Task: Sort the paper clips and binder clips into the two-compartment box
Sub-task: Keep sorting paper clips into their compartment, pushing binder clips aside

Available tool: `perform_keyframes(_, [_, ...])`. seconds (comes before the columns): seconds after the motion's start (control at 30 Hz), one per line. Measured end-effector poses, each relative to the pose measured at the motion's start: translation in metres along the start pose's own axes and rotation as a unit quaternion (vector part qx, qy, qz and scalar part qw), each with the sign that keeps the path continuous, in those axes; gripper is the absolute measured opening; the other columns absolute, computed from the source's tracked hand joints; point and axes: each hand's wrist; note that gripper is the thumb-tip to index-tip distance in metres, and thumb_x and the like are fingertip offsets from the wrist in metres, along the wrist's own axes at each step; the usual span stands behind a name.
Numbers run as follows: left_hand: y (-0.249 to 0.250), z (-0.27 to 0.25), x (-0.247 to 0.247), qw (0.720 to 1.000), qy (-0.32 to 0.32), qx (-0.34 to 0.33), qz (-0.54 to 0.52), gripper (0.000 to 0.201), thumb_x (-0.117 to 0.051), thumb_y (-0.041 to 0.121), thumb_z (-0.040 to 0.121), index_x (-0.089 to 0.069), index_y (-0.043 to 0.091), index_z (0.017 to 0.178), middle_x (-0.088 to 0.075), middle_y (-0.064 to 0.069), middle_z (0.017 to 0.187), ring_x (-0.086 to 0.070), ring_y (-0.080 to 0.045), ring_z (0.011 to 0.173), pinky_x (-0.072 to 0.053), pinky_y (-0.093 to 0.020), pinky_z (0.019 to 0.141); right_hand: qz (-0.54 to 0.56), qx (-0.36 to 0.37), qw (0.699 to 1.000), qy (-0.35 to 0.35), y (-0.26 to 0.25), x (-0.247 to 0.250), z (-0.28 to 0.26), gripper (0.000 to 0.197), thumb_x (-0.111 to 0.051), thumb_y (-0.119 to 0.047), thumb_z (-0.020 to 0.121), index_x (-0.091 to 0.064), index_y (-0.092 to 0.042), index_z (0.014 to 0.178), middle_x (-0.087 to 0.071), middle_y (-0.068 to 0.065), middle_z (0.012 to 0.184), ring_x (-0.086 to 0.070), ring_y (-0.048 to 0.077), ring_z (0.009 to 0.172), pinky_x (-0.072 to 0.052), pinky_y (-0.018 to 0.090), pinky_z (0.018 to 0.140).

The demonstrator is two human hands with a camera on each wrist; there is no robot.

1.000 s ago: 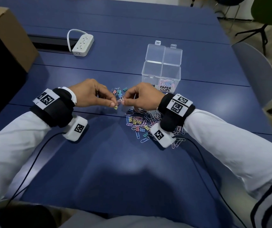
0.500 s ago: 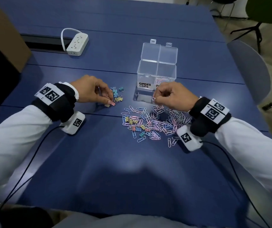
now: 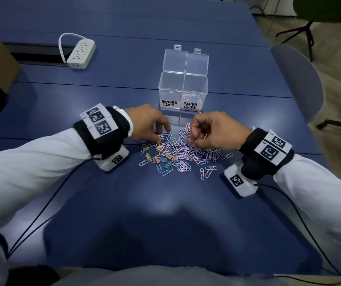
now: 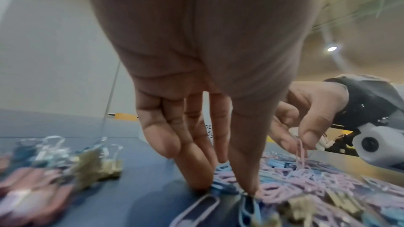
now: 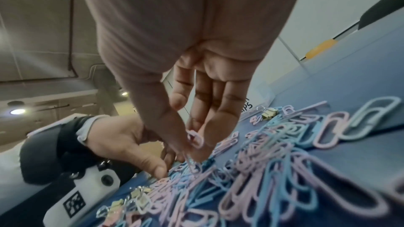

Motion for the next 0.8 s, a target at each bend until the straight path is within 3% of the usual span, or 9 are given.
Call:
perform_keyframes(0.1, [0.015, 0.003, 0.004, 1.000, 0.012, -0.029, 0.000, 0.037, -0.069, 0.040, 0.081, -0.064, 0.028, 0.116, -0.067, 0.006, 0.100, -0.061, -0.009, 0.073, -0.051, -0.026, 0.077, 0.006, 0.005, 1.000, -0.006, -0.002, 0.000, -0.007, 0.026, -0.080, -0.002, 0.071, -0.064, -0.011, 0.090, -0.075, 0.003, 0.089, -0.072, 0.019, 0.082, -0.056, 0.022, 0.073])
perform_keyframes(0.23, [0.030, 0.000, -0.005, 0.998, 0.021, -0.036, 0.048, 0.052, -0.063, 0.057, 0.079, -0.059, 0.028, 0.121, -0.058, 0.003, 0.112, -0.057, -0.009, 0.084, -0.049, -0.028, 0.079, -0.032, 0.007, 0.999, 0.043, -0.002, 0.007, -0.016, 0.033, -0.085, -0.015, 0.068, -0.068, -0.020, 0.096, -0.073, -0.001, 0.085, -0.067, 0.009, 0.070, -0.047, 0.011, 0.064])
perform_keyframes(0.37, [0.039, 0.005, -0.012, 0.998, 0.003, -0.027, 0.063, 0.070, -0.063, 0.066, 0.072, -0.054, 0.024, 0.127, -0.055, 0.000, 0.116, -0.044, -0.009, 0.082, -0.042, -0.025, 0.078, -0.230, -0.008, 0.973, -0.010, -0.009, 0.001, -0.021, 0.046, -0.084, -0.048, 0.060, -0.068, -0.030, 0.099, -0.067, -0.007, 0.088, -0.062, 0.012, 0.073, -0.052, 0.025, 0.073])
perform_keyframes(0.5, [0.043, 0.005, -0.006, 0.996, -0.032, -0.063, 0.049, 0.072, -0.073, 0.056, 0.070, -0.051, 0.024, 0.130, -0.057, 0.003, 0.112, -0.048, -0.007, 0.081, -0.038, -0.020, 0.075, -0.301, 0.002, 0.953, -0.022, -0.013, -0.006, -0.021, 0.049, -0.079, -0.054, 0.062, -0.066, -0.032, 0.104, -0.060, -0.005, 0.094, -0.054, 0.012, 0.079, -0.052, 0.038, 0.079])
perform_keyframes(0.63, [0.042, 0.002, -0.008, 0.997, -0.004, -0.066, 0.045, 0.069, -0.070, 0.060, 0.070, -0.052, 0.026, 0.127, -0.055, 0.004, 0.112, -0.057, -0.012, 0.085, -0.047, -0.027, 0.076, -0.303, -0.025, 0.952, 0.020, -0.015, 0.009, -0.026, 0.047, -0.078, -0.055, 0.062, -0.066, -0.033, 0.101, -0.059, -0.009, 0.090, -0.052, 0.004, 0.070, -0.053, 0.035, 0.079])
perform_keyframes(0.73, [0.047, 0.005, -0.013, 0.995, 0.031, -0.066, 0.073, 0.061, -0.062, 0.066, 0.074, -0.056, 0.028, 0.121, -0.056, 0.005, 0.108, -0.051, -0.010, 0.082, -0.040, -0.024, 0.071, -0.329, -0.063, 0.942, -0.016, -0.013, 0.006, -0.026, 0.057, -0.075, -0.066, 0.057, -0.066, -0.034, 0.103, -0.063, -0.009, 0.090, -0.056, 0.010, 0.075, -0.054, 0.035, 0.078])
perform_keyframes(0.8, [0.053, 0.008, -0.013, 0.991, 0.054, -0.090, 0.082, 0.048, -0.058, 0.061, 0.081, -0.059, 0.031, 0.118, -0.057, 0.005, 0.107, -0.055, -0.013, 0.086, -0.038, -0.025, 0.067, -0.338, -0.077, 0.938, -0.021, -0.009, 0.001, -0.024, 0.055, -0.073, -0.068, 0.057, -0.066, -0.032, 0.097, -0.063, -0.010, 0.086, -0.058, 0.013, 0.077, -0.054, 0.036, 0.076])
Point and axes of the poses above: each hand's wrist, its own z-axis towards the middle knuckle, its own x-axis out of the back of the hand, y = z × x
